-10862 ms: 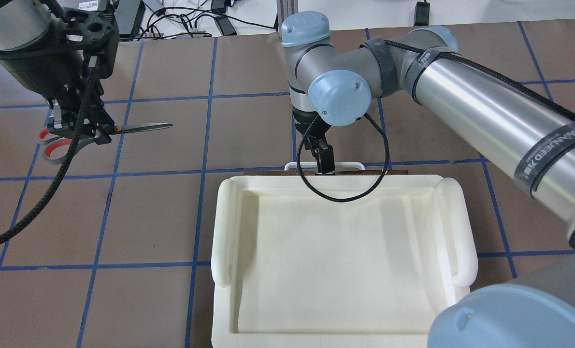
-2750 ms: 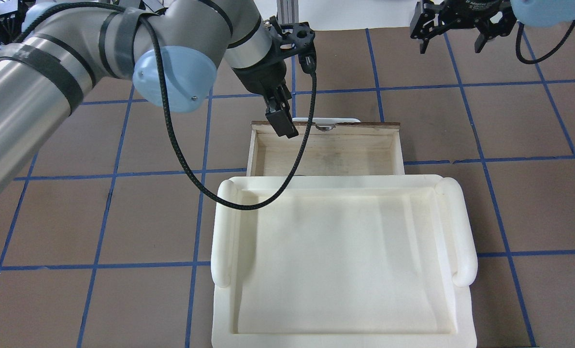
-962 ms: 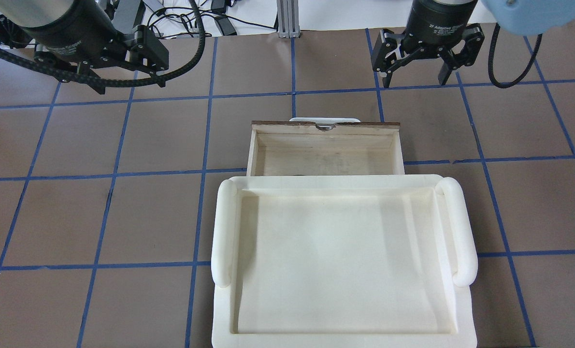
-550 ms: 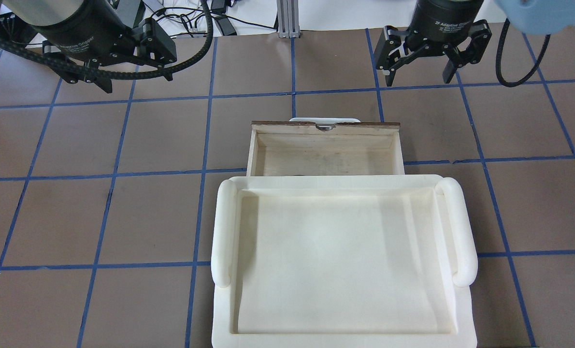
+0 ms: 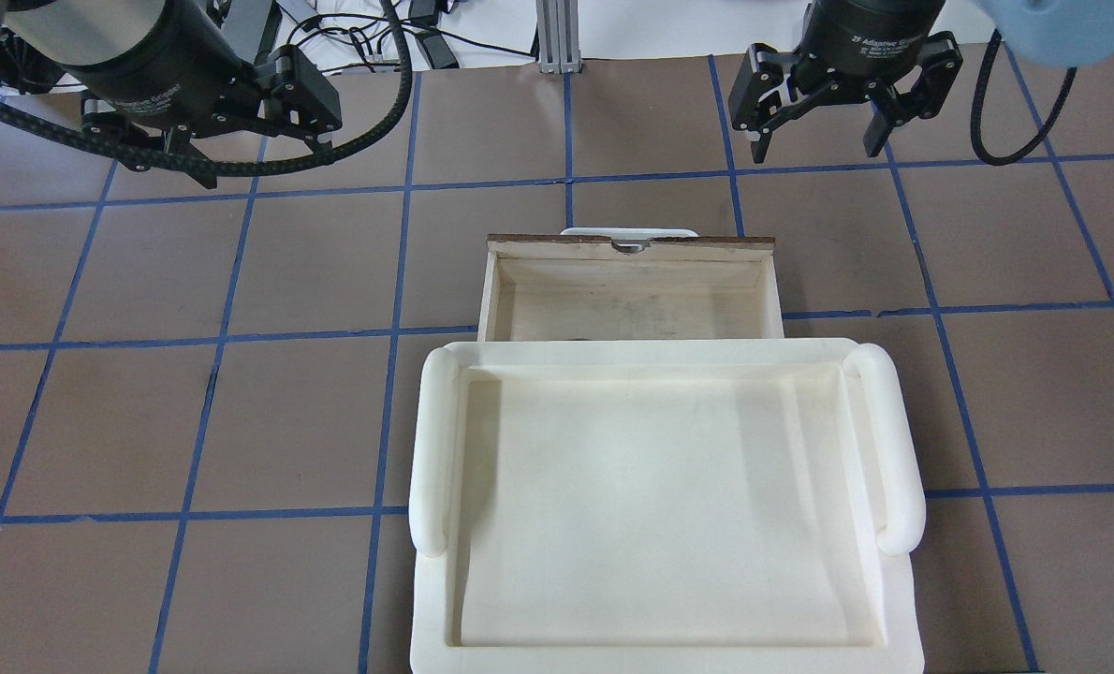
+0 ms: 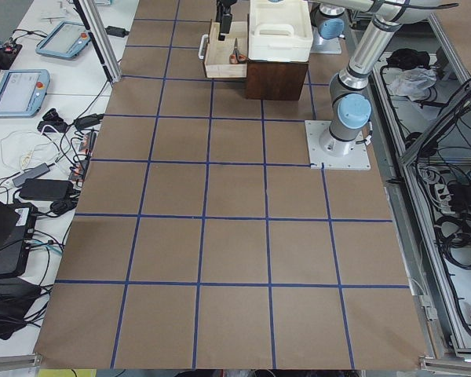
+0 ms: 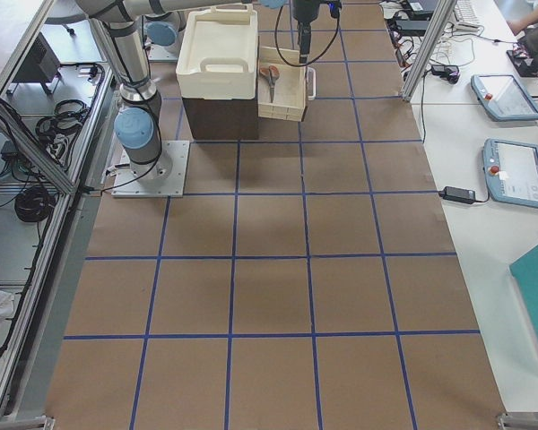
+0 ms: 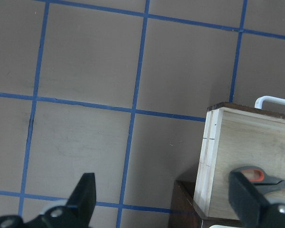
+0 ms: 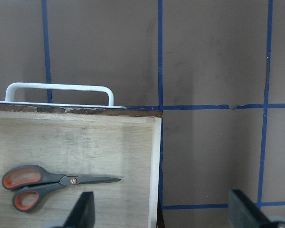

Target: Place scissors in drawer with both arms

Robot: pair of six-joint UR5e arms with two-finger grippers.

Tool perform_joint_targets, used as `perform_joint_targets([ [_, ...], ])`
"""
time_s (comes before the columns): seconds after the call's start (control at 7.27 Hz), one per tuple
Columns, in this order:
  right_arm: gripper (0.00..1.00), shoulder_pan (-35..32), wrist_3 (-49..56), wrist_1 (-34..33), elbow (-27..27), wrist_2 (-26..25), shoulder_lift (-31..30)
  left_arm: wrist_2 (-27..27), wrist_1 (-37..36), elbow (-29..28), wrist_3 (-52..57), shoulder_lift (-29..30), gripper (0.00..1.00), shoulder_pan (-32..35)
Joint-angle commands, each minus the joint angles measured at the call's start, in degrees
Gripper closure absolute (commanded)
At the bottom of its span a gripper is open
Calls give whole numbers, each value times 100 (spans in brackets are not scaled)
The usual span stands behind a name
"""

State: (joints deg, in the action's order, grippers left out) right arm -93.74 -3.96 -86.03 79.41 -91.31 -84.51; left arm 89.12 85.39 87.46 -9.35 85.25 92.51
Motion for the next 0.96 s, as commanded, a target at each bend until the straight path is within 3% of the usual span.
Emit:
perform_joint_targets([
  [0.0,0,-4,0,-19,4,-10,-4,96,30,16,897,-17,0,4],
  [0.83,0,-4,-26,7,4,-1,5,70,75,-1,918,-17,0,4],
])
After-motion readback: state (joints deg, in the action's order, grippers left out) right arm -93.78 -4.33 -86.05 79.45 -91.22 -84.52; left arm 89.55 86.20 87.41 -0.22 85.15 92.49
